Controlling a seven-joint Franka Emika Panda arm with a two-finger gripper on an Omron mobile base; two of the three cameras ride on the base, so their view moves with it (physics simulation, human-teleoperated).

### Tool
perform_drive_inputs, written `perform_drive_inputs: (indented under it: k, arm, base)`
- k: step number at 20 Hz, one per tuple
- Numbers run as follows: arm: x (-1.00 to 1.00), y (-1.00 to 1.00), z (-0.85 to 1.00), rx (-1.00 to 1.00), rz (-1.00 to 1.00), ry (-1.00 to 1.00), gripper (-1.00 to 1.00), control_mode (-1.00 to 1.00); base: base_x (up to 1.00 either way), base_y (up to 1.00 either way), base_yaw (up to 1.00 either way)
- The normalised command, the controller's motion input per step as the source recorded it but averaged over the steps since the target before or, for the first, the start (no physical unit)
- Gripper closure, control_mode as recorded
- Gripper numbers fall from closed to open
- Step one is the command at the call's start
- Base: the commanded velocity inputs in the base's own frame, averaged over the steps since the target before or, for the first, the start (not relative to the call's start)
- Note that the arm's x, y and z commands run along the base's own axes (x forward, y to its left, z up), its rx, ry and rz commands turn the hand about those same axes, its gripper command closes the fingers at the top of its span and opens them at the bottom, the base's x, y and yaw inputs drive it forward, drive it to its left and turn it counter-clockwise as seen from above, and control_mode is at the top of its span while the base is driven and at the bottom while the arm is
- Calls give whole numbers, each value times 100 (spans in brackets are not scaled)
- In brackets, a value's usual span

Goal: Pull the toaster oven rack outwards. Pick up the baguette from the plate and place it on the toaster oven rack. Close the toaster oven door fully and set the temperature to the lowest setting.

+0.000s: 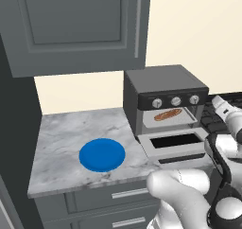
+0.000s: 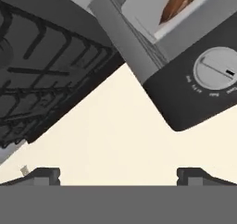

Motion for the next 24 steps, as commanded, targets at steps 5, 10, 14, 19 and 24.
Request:
perform_drive_inputs:
  k: [5,10,14,19,24]
  arm:
    - [-18,-98,10,86,0,-36,-100,-100]
    - [-1,-70,46,55,0,-4,-100,-100]
    - [-13,-52,51,32,0,11,-100,-100]
    - [-40,-27,18,18,0,21,-100,-100]
    - [-32,2,-37,-2,1,26,-100,-100]
  base:
    - [0,0,0]
    - [0,0,0]
    - [0,0,0]
    - [0,0,0]
    - [0,0,0]
